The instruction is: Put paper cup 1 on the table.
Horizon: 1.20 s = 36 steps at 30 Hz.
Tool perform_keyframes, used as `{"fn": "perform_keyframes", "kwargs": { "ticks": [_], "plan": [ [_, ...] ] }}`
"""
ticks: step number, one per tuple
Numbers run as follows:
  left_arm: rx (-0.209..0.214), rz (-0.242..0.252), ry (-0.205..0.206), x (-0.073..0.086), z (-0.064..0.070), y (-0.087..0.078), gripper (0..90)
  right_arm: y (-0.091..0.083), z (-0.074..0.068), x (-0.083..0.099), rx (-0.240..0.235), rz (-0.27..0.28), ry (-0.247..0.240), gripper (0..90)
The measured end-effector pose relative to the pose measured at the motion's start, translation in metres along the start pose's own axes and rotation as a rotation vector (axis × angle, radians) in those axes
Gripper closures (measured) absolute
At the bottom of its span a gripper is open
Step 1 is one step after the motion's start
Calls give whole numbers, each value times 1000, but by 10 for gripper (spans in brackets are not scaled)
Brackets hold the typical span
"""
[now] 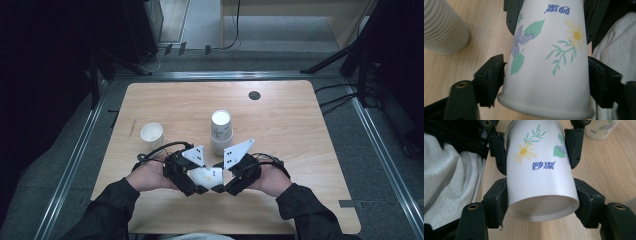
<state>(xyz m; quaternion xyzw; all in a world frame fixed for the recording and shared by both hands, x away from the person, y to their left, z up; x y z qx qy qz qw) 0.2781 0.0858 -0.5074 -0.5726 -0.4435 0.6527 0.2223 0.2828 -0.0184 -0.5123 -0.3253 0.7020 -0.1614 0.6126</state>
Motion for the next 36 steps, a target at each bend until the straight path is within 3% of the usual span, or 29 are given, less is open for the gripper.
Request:
{"fn": "perform_keyframes", "kwargs": {
  "ticks": [3,8,12,18,22,28,30,36],
  "plan": [
    [-10,27,-13,0,-4,-3,123,-6,1,0,10,14,10,346],
    [-15,121,-46,-4,-9,-13,110,-20,4,-5,16,93,22,346],
    [-14,206,-97,-7,-12,-20,110,-31,5,-10,19,149,26,346],
    [1,323,-153,-11,-12,-29,125,-39,4,-19,-19,232,27,345],
    [-5,367,-163,-12,-10,-35,131,-39,2,-23,-54,255,27,345],
    [-25,399,-181,-9,-10,-41,150,-33,2,-29,-107,271,28,344],
    [-23,413,-176,-8,-8,-44,219,-32,3,-30,-111,267,33,346],
    [-35,394,-171,-3,-7,-46,242,-27,4,-33,-133,257,25,346]
  ]
}}
Point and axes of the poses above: each handheld gripper's, and its own axes: y roughly forward along the jaws, x roughly out of its underside, z roughly to its right, the point moved 8 cm from there along y, roughly forward along the jaws, and after that the axes turned 12 degrees about -x, right-handed, at the moved point
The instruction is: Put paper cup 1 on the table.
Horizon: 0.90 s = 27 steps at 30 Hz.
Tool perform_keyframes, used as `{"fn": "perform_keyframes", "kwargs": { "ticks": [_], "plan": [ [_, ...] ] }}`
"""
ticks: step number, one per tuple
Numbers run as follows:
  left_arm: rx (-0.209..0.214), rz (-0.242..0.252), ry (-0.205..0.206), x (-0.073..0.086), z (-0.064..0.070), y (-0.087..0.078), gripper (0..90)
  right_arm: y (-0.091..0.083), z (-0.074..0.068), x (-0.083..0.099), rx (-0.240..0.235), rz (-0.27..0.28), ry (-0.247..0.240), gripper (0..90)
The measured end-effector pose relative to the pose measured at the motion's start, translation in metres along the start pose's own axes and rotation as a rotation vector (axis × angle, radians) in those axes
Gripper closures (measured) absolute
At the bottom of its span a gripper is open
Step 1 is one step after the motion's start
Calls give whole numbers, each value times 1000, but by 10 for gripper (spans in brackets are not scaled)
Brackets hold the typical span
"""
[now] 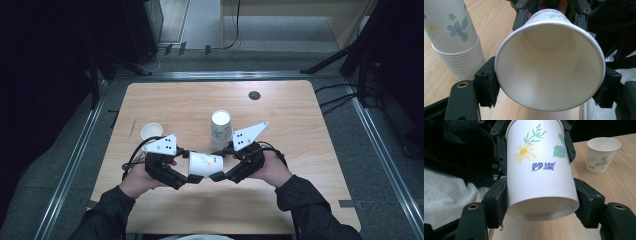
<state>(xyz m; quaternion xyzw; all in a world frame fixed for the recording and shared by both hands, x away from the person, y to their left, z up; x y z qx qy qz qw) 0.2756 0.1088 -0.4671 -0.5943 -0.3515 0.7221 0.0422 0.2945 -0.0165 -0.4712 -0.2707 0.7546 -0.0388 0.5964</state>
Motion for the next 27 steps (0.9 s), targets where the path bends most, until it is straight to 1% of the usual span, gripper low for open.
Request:
{"fn": "perform_keyframes", "kwargs": {
  "ticks": [2,3,4,5,6,7,9,13,14,16,17,18,20,23,24,25,26,27],
  "plan": [
    [-2,-12,5,1,0,-1,247,2,1,0,-5,-6,1,336],
    [-9,-22,11,1,0,-2,248,3,1,1,-13,-5,4,308],
    [-17,-34,18,2,-1,-2,249,3,2,1,-10,-11,9,273],
    [-21,-43,23,2,-2,-3,250,5,3,2,-7,-19,16,257],
    [-10,-55,17,3,-2,-4,249,5,4,4,-8,-27,15,251],
    [-9,-66,15,4,-3,-4,249,6,5,6,0,-42,15,245],
    [-9,-104,15,7,-5,-3,250,8,6,9,13,-68,20,244],
    [-18,-173,32,12,-8,0,249,13,9,18,31,-131,23,241],
    [-11,-191,34,13,-7,1,250,14,9,20,35,-141,17,242],
    [-13,-216,54,14,-6,3,250,16,10,24,43,-169,24,241],
    [-11,-240,66,16,-6,4,249,17,10,25,46,-179,23,241],
    [-23,-256,91,16,-6,5,249,18,10,26,49,-186,20,241],
    [-24,-290,116,18,-4,8,249,18,11,27,54,-192,15,241],
    [-21,-325,144,20,-2,10,249,19,11,29,61,-197,18,241],
    [-20,-333,143,20,-2,12,249,19,11,30,67,-201,17,241],
    [-20,-345,150,20,-2,14,249,19,11,31,71,-206,15,241],
    [-18,-356,153,21,-2,15,249,20,10,32,68,-210,22,241],
    [-21,-365,156,21,-2,17,249,21,11,33,73,-217,12,241]
  ]
}}
Point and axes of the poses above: each handheld gripper's, and its own axes: y roughly forward along the jaws, x roughly out of its underside, z roughly to its right, the point moved 8 cm from there along y, roughly forward along the jaws, and after that the axes turned 12 degrees about -x, right-handed, at the moved point
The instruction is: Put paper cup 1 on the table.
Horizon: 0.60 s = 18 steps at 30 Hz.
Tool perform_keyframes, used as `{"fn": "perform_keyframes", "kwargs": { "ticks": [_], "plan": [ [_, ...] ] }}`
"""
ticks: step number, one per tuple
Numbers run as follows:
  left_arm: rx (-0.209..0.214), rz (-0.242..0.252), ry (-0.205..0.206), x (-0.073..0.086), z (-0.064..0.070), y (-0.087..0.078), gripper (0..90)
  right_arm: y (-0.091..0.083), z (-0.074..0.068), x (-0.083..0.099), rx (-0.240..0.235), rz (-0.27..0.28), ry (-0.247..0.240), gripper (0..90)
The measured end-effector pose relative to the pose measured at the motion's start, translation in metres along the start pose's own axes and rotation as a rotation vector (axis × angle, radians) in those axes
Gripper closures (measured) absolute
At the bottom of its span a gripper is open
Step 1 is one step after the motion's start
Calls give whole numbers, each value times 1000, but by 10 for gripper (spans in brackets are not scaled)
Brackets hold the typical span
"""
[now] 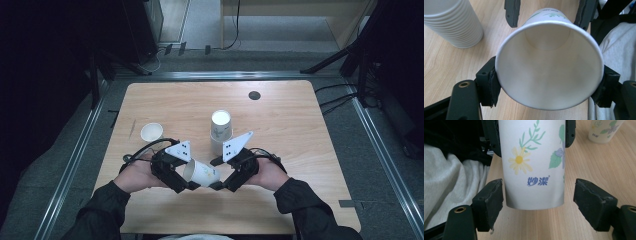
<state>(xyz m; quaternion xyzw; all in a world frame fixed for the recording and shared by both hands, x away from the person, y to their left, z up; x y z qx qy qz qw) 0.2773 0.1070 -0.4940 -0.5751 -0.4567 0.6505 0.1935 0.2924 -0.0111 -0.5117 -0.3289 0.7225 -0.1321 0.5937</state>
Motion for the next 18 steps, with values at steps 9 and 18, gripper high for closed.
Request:
{"fn": "perform_keyframes", "kwargs": {
  "ticks": [9,18],
  "plan": [
    [12,-74,12,-4,1,13,249,10,-1,11,6,-46,16,250],
    [27,-99,53,-9,5,23,247,15,-1,15,9,-50,18,314]
  ]
}}
Point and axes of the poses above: each handheld gripper's, and its own axes: y roughly forward along the jaws, x roughly out of its underside, z roughly to its right, the point moved 8 cm from there along y, roughly forward along the jaws, and after that the axes turned 12 degrees about -x, right-handed, at the moved point
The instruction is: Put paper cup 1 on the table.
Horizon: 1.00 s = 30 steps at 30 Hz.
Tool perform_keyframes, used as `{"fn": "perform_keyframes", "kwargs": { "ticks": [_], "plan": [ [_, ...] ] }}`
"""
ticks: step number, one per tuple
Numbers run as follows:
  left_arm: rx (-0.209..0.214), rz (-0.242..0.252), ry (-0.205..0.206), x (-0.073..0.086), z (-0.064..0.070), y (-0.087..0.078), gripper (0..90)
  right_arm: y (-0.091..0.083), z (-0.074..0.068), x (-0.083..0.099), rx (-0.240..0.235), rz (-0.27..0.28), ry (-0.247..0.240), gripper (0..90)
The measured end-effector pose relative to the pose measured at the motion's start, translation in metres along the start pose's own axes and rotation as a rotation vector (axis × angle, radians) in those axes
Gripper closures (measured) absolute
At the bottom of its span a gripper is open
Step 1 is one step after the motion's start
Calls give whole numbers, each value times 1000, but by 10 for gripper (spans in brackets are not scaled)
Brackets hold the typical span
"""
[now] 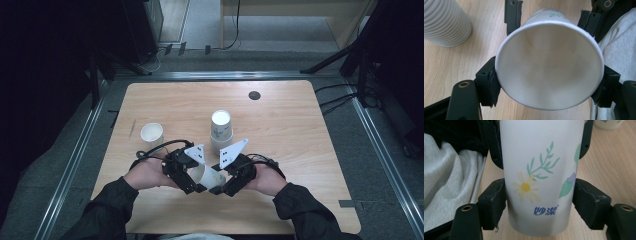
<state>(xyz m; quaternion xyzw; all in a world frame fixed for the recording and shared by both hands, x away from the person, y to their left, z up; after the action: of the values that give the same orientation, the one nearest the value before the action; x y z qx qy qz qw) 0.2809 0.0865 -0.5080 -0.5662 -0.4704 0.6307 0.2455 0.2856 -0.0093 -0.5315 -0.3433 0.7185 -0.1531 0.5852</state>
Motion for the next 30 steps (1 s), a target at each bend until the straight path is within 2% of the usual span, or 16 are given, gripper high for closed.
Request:
{"fn": "perform_keyframes", "kwargs": {
  "ticks": [8,11,15,26,30],
  "plan": [
    [9,21,-4,-2,0,0,244,-3,-1,1,10,-6,-5,347],
    [-14,61,1,-2,-2,-2,209,-5,-1,-1,22,1,-10,342],
    [-20,91,-39,-3,-6,-5,126,-10,0,-2,33,16,-13,341],
    [-9,218,-133,-7,-14,-19,102,-30,3,-7,77,107,5,340],
    [-20,257,-159,-8,-17,-22,101,-37,5,-8,90,134,13,339]
  ]
}}
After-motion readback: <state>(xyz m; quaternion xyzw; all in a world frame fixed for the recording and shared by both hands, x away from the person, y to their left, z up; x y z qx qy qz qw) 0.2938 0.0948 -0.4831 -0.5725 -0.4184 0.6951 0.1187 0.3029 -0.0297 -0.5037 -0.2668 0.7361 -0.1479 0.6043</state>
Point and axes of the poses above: each handheld gripper's, and its own axes: y roughly forward along the jaws, x roughly out of its underside, z roughly to its right, the point moved 8 cm from there along y, roughly forward along the jaws, and after that the axes turned 12 degrees about -x, right-handed, at the moved point
